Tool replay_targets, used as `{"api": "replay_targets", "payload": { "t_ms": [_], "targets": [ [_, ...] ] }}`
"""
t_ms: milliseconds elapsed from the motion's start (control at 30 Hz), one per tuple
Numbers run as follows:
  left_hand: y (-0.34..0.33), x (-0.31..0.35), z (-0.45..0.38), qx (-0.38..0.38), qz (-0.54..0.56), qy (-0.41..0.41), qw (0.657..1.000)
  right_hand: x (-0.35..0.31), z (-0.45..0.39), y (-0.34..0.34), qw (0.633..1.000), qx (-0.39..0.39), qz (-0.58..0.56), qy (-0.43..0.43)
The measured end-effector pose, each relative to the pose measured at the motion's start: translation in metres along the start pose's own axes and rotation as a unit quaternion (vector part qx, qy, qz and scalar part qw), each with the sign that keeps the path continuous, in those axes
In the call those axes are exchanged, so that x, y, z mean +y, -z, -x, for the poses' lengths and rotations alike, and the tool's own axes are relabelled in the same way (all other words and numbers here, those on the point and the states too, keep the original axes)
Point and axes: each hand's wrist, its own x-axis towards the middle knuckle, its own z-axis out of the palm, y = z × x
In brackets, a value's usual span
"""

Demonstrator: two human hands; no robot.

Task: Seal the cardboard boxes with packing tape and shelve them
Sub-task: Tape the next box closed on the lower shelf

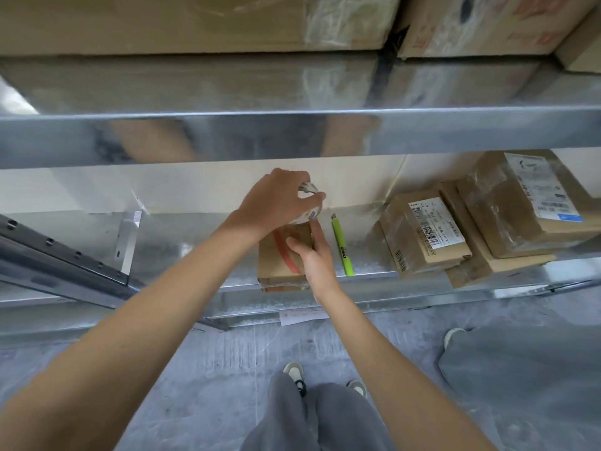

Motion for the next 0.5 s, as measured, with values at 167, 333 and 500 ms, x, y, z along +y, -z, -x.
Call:
{"api": "replay_targets", "payload": {
  "t_ms": [167, 333, 500],
  "targets": [
    [0.013, -0.02, 0.014, -0.005, 0.003, 0.01, 1.0, 0.001, 0.001, -0.001, 1.0, -0.003, 0.0, 0.018],
    [0.015, 0.0, 0.001, -0.117, -0.131, 0.063, 0.982, 0.004, -0.001, 0.0, 1.0, -0.001, 0.013, 0.023],
    [0.032, 0.009, -0.028, -0.332, -0.005, 0.223, 0.917, 0.005, -0.003, 0.001, 0.999, -0.012, 0.003, 0.039]
  ]
}}
